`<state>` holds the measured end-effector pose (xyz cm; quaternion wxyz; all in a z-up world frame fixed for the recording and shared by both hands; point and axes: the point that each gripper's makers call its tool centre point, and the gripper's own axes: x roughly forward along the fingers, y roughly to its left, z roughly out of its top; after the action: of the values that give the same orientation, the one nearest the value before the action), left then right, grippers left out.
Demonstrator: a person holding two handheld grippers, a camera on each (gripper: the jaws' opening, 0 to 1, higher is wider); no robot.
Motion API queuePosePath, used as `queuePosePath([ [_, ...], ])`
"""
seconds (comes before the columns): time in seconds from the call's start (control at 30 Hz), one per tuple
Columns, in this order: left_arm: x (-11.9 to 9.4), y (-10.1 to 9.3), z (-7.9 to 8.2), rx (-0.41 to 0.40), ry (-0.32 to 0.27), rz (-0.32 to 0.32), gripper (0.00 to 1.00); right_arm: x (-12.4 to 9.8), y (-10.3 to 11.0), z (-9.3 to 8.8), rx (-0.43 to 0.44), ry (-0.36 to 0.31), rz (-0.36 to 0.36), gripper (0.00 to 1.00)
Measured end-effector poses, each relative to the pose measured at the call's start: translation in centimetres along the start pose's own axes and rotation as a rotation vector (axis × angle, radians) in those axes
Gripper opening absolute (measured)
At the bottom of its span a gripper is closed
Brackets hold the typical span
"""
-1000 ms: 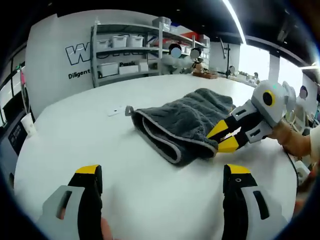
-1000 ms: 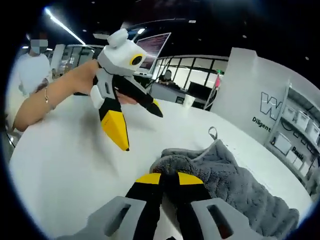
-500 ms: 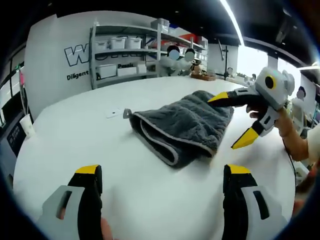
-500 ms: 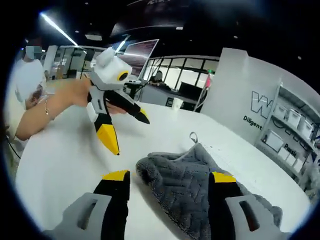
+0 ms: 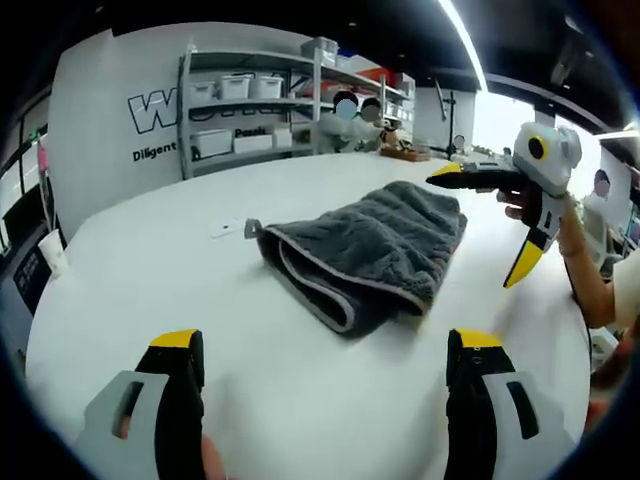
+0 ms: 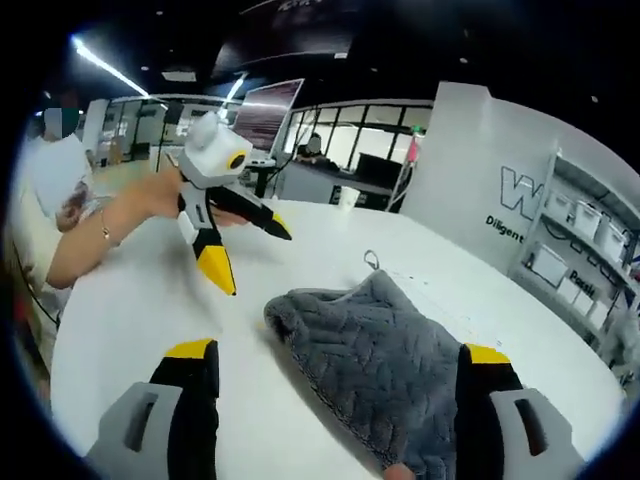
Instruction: Open the folded towel by lifting each exposed corner and separating the folded layers until the towel lies flat within the target outline without major curled edges
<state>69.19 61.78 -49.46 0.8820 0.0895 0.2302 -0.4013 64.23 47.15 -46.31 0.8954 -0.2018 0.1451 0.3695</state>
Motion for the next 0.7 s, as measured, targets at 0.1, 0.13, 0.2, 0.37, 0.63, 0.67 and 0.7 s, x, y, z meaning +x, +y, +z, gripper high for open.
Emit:
queuePosePath([
  [0.1, 0.0, -0.1, 0.2, -0.002, -0.007, -0.011, 0.99, -0.2, -0.3, -0.6, 0.007, 0.020, -0.006, 0.99],
  [0.13, 0.1, -0.1, 0.3, -0.001, -0.009, -0.013, 0.99, -0.4, -0.6, -0.7, 0.011, 0.020, -0.010, 0.99],
  [0.2, 0.0, -0.2, 0.2, 0.001, -0.010, -0.010, 0.99, -0.5, -1.0, -0.3, 0.035, -0.008, -0.023, 0.99],
  [0.37, -0.1, -0.2, 0.2, 0.001, -0.011, -0.011, 0.99, -0.8, -1.1, -0.4, 0.033, -0.011, -0.032, 0.99],
  [0.63, 0.0, -0.1, 0.1, -0.003, -0.006, -0.013, 0.99, -1.6, -2.1, -0.9, 0.039, -0.003, -0.054, 0.99],
  [0.67, 0.1, -0.1, 0.1, -0.004, -0.006, -0.013, 0.99, -1.6, -2.2, -0.9, 0.040, -0.004, -0.055, 0.99],
  [0.7, 0.1, -0.1, 0.1, -0.005, -0.005, -0.013, 0.99, -1.8, -2.4, -0.9, 0.046, -0.007, -0.058, 0.99],
])
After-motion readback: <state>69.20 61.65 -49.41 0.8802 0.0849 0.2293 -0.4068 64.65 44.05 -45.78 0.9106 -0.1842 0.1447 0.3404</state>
